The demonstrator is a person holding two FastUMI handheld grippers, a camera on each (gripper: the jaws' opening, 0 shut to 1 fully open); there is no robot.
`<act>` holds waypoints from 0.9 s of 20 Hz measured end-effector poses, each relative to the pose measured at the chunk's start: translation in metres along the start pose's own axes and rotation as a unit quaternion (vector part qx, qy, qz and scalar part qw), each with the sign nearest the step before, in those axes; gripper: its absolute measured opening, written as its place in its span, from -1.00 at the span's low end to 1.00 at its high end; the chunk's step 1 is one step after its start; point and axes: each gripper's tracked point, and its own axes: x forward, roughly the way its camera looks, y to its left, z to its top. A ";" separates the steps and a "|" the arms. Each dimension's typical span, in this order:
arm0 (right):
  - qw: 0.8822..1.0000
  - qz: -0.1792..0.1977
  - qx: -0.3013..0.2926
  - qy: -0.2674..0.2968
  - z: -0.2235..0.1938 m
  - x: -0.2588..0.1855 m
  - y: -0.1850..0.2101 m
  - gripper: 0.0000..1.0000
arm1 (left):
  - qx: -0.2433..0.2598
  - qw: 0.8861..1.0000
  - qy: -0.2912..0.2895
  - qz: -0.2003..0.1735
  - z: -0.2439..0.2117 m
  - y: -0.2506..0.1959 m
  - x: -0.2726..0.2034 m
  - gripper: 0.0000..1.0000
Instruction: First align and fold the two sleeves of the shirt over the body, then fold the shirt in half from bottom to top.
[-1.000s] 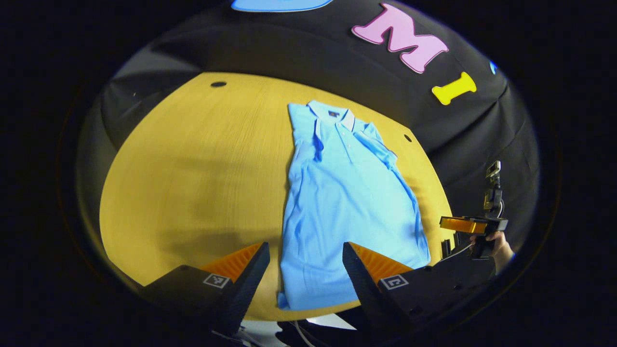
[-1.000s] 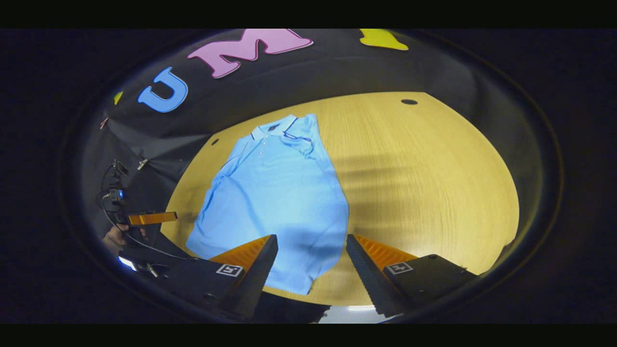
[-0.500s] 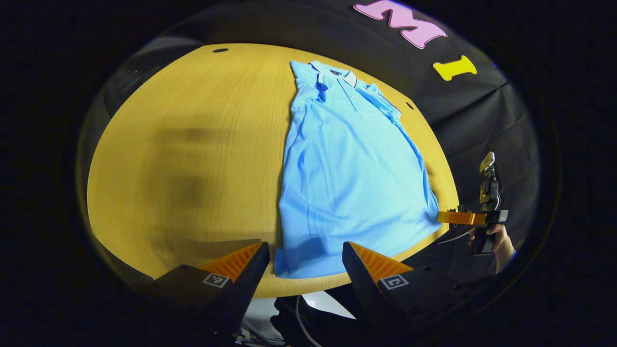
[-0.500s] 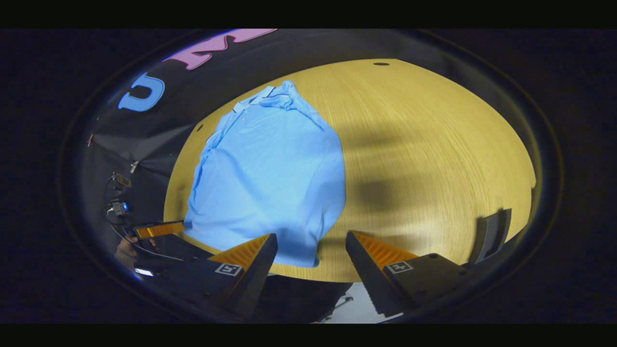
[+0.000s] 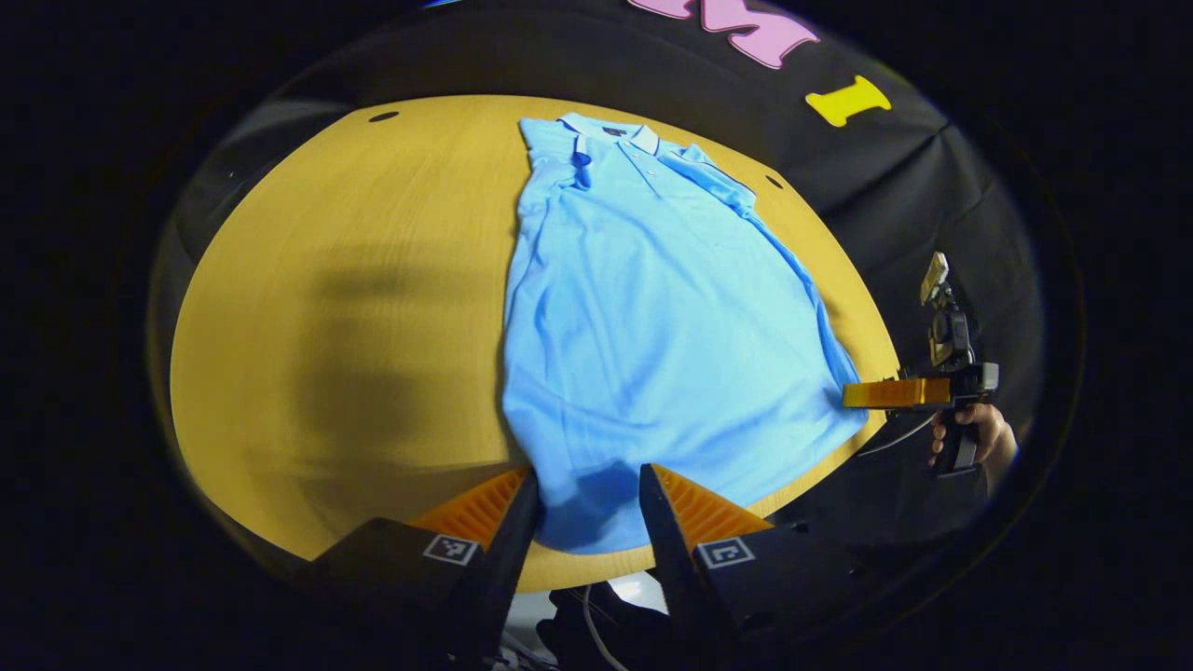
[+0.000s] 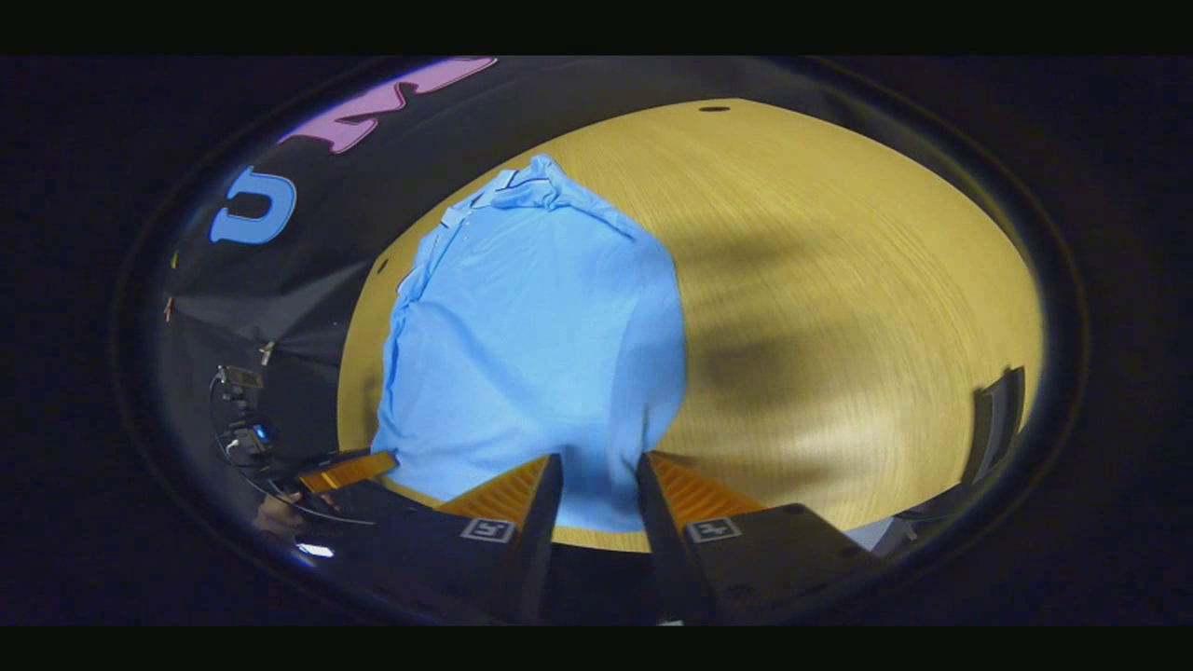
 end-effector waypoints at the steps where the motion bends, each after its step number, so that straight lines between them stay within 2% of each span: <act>1: 1.000 0.008 0.018 0.005 -0.002 0.004 0.002 -0.17 | 0.002 1.000 0.003 0.000 -0.002 0.000 0.003 0.34; 2: 1.000 0.014 0.026 0.006 -0.006 0.006 0.001 -0.41 | 0.000 1.000 0.008 0.003 -0.003 0.001 0.005 0.05; 4: 0.998 0.039 0.058 0.008 -0.003 0.010 0.003 -0.74 | -0.023 1.000 0.007 -0.007 0.001 0.000 0.003 -0.67; 5: 0.996 0.043 0.074 0.013 -0.005 0.008 0.003 -0.90 | -0.035 0.999 0.013 -0.013 -0.002 0.001 0.005 -0.72; 6: 0.996 0.048 0.079 0.012 -0.004 0.006 0.004 -0.85 | -0.040 0.999 0.011 -0.017 0.001 0.002 0.003 -0.83; 7: 0.996 0.052 0.079 0.011 -0.003 0.006 0.003 -0.95 | -0.034 0.999 0.002 -0.017 0.004 0.004 -0.001 -0.83; 8: 0.996 0.053 0.072 0.002 0.000 0.005 0.003 -0.90 | -0.024 0.999 -0.010 -0.023 0.010 0.004 -0.007 -0.85; 10: 0.996 0.069 0.063 -0.008 0.008 0.000 0.013 -0.96 | -0.010 0.998 -0.041 -0.042 0.025 -0.003 -0.023 -0.85; 15: 0.990 0.130 0.041 -0.044 0.042 -0.022 0.057 -0.84 | 0.007 0.995 -0.085 -0.058 0.061 -0.005 -0.049 -0.86; 18: 0.984 0.163 0.013 -0.072 0.072 -0.038 0.087 -0.98 | 0.004 0.992 -0.111 -0.060 0.093 -0.006 -0.067 -0.86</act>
